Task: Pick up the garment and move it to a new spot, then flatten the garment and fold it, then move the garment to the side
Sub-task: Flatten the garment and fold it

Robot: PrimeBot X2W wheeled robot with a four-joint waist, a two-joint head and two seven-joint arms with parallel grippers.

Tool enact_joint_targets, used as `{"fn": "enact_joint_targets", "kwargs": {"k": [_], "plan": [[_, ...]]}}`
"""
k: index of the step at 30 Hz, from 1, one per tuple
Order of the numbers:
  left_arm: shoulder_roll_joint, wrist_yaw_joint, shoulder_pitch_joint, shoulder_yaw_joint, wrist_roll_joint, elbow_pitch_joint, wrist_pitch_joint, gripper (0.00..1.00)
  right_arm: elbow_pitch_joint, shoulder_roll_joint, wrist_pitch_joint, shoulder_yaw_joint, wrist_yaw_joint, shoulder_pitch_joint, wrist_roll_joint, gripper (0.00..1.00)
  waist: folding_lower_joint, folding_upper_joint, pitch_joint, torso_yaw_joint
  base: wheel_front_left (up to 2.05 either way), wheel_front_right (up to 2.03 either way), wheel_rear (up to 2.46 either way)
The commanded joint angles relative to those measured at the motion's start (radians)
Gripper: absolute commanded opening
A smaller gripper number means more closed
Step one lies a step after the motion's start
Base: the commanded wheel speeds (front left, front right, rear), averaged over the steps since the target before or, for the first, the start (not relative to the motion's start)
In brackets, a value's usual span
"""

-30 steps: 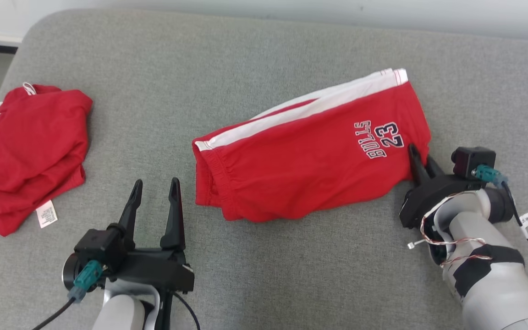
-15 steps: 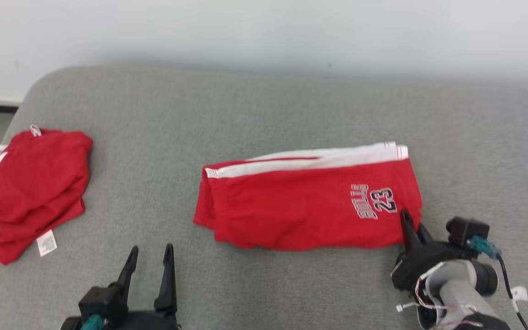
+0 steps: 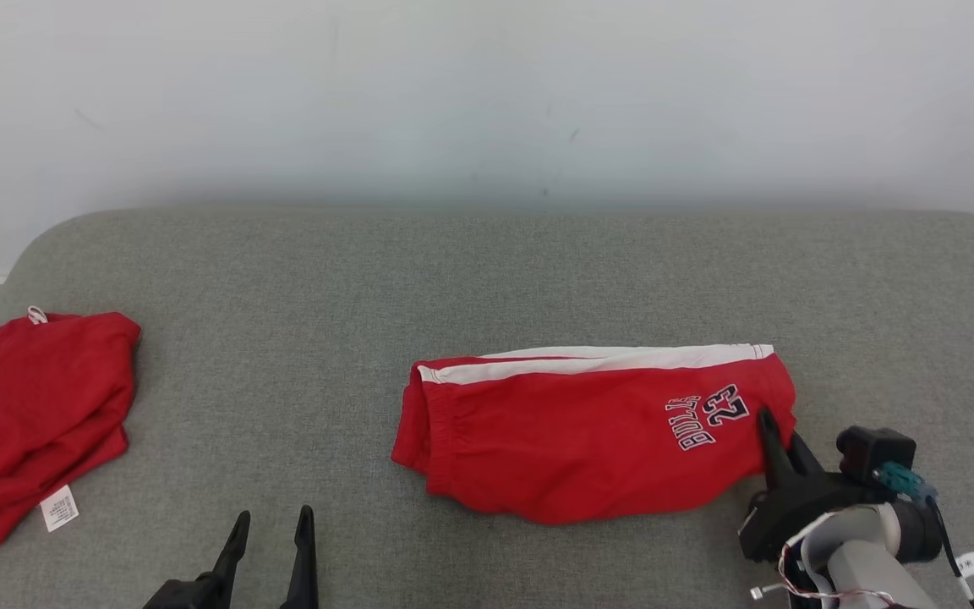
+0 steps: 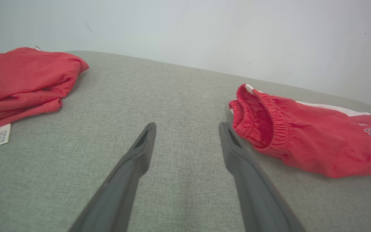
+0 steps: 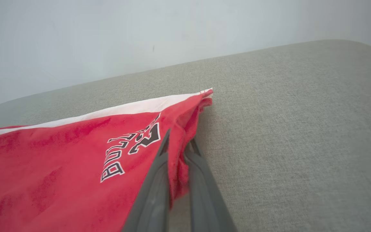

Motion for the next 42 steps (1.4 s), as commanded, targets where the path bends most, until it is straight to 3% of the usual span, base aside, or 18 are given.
{"fn": "enact_joint_targets", "kwargs": {"k": [1, 13, 23, 24, 26, 27, 33, 38, 42], "plan": [[0.0, -0.006, -0.002, 0.002, 0.006, -0.003, -0.003, 1.0, -0.012, 0.004, 0.0, 0.015, -0.002, -0.026, -0.017, 0.0, 0.0002, 0.0, 0.003, -0.001, 0.0, 0.0, 0.0], [0.0, -0.001, -0.002, 0.0, -0.004, 0.0, -0.003, 1.0, -0.119, 0.08, 0.0, 0.275, -0.003, -0.093, 0.011, 0.0, 0.0002, 0.0, -0.001, 0.036, 0.0, 0.0, 0.0], [0.0, -0.001, 0.002, 0.0, -0.001, 0.003, -0.003, 1.0, -0.106, 0.117, 0.0, 0.556, -0.003, -0.083, 0.099, 0.0, 0.0002, 0.0, 0.002, 0.072, 0.0, 0.0, 0.0], [0.0, -0.001, 0.002, 0.002, 0.0, 0.004, -0.003, 1.0, -0.1, 0.119, 0.0, 0.579, -0.003, -0.087, 0.109, 0.04, 0.0002, 0.0, 0.002, 0.075, 0.0, 0.0, 0.0], [0.0, -0.001, 0.002, 0.002, 0.003, 0.006, -0.003, 1.0, -0.103, 0.121, 0.0, 0.615, -0.003, -0.095, 0.137, 0.72, 0.0002, 0.0, 0.003, 0.079, 0.0, 0.0, 0.0], [0.0, 0.0, 0.002, 0.003, 0.005, 0.006, -0.003, 1.0, -0.11, 0.122, 0.0, 0.634, -0.003, -0.095, 0.151, 1.0, 0.0002, 0.0, 0.002, 0.08, 0.0, 0.0, 0.0], [0.0, 0.012, 0.012, 0.021, 0.008, -0.002, -0.003, 1.0, -0.174, 0.121, 0.0, 0.652, -0.003, -0.092, 0.194, 1.0, 0.0002, 0.0, -0.005, 0.062, 0.0, 0.0, 0.0], [0.0, 0.019, 0.017, 0.039, 0.016, -0.019, -0.003, 1.0, -0.204, 0.1, 0.0, 0.526, -0.003, -0.052, 0.129, 1.0, 0.0002, 0.0, -0.009, 0.033, 0.0, 0.0, 0.0], [0.0, 0.027, 0.024, 0.054, 0.031, -0.039, -0.003, 1.0, -0.255, 0.086, 0.0, 0.346, -0.002, 0.013, 0.016, 1.0, 0.0002, 0.0, -0.009, 0.001, 0.0, 0.0, 0.0]]}}
